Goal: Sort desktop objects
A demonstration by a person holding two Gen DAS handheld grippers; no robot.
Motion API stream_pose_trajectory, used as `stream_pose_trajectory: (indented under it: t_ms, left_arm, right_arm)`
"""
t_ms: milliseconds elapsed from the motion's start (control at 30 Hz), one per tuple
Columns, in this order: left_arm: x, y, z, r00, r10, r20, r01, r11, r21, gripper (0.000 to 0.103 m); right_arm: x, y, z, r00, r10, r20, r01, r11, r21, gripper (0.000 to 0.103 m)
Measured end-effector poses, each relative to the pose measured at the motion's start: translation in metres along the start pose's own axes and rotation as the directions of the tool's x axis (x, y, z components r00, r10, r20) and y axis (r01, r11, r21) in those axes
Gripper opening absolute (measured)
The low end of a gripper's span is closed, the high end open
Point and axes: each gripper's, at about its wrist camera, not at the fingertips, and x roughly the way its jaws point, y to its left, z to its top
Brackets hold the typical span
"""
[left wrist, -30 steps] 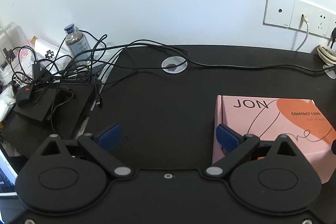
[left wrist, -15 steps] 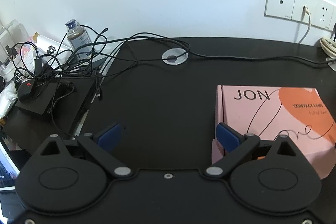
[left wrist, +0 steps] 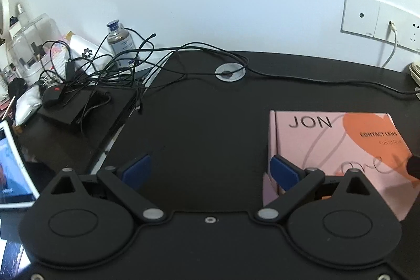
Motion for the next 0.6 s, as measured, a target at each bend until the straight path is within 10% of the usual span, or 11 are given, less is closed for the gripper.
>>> stream_pose_trajectory:
  t_ms: [300, 600]
  left_arm:
    - [-0.015, -0.004, -0.009, 0.998, 0.059, 0.031, -0.057, 0.997, -0.052, 0.099]
    - [-0.014, 0.002, -0.017, 0.997, -0.075, 0.024, 0.077, 0.996, -0.052, 0.099]
  right_arm:
    - [0.004, -0.002, -0.004, 1.000, 0.007, -0.011, -0.008, 0.999, -0.033, 0.090]
    - [0.007, -0.004, -0.010, 1.000, 0.003, -0.018, -0.003, 1.000, -0.019, 0.091]
